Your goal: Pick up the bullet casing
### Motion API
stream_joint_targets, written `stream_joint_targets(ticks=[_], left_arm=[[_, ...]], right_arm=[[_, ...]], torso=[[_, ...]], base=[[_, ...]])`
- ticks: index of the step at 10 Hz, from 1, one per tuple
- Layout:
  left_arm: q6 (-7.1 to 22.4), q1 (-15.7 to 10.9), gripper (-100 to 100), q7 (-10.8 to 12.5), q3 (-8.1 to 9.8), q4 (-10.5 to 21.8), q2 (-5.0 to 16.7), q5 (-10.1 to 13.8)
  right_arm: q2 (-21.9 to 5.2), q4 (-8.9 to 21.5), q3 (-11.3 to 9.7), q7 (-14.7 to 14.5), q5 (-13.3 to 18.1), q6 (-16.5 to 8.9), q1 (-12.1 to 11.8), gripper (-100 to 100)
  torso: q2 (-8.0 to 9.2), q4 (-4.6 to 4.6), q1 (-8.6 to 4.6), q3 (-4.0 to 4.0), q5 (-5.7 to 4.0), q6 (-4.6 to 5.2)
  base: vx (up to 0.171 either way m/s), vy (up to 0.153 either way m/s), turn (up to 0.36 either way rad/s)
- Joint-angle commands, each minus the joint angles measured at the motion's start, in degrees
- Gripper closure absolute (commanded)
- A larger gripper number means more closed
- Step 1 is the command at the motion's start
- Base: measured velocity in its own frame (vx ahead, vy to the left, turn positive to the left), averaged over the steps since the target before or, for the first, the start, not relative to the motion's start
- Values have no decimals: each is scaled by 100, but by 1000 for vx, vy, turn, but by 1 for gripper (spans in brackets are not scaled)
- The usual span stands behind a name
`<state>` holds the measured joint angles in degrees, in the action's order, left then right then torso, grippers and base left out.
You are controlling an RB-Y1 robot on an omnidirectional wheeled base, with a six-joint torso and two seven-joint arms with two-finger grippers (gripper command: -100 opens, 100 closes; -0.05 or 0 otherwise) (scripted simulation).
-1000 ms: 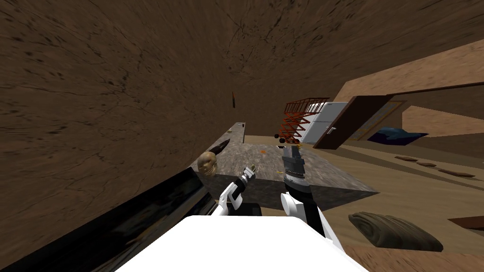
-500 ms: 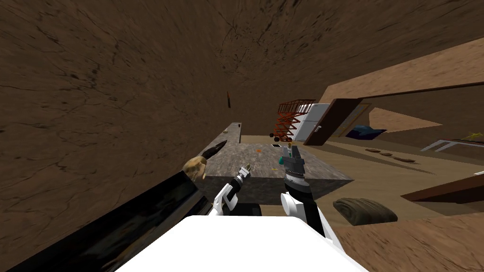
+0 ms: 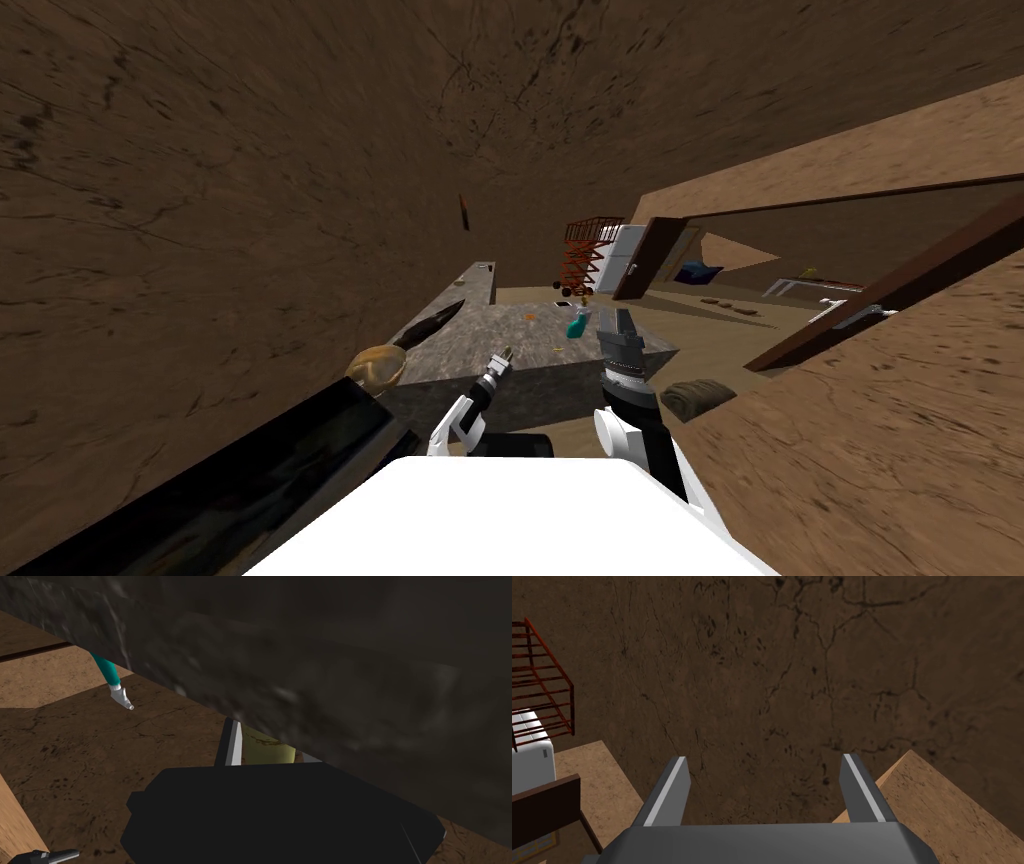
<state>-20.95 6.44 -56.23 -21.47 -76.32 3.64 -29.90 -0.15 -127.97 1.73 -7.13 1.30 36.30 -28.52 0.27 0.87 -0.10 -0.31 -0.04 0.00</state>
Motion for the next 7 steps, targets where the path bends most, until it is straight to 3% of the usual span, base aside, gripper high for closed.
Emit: stream_joint_targets(ticks=[1,2,3,4,5,6,7], left_arm=[[-49,29,100,14,161,111,12,0],[-152,291,100,175,367,-103,173,-38],[-152,295,100,175,492,-103,173,-38],[-254,561,100,336,670,-317,334,-77],[-254,561,100,336,824,-317,334,-77],[-357,746,100,497,1039,-505,495,-116],[-357,826,100,497,1155,-530,495,-116]], right_arm=[[0,0,0,0,0,0,0,0],[0,0,0,0,0,0,-1,0],[0,0,-1,0,0,0,1,0],[0,0,0,0,0,0,0,0],[0,0,0,0,0,0,1,0],[0,0,0,0,0,0,0,0],[0,0,0,0,0,0,1,0]], torso=[[0,0,0,0,0,0],[-9,8,13,-8,1,-8],[-1,30,11,-15,2,-6],[-9,40,14,-24,3,-9],[-23,57,11,-40,6,-3],[-31,63,16,-47,5,-10],[-34,63,12,-48,5,-5]], base=[[-16,-33,27],[-13,-69,-337],[-14,-56,-207],[-20,-78,-353],[-23,-64,-202],[-25,-88,-354],[-16,-62,-190]])
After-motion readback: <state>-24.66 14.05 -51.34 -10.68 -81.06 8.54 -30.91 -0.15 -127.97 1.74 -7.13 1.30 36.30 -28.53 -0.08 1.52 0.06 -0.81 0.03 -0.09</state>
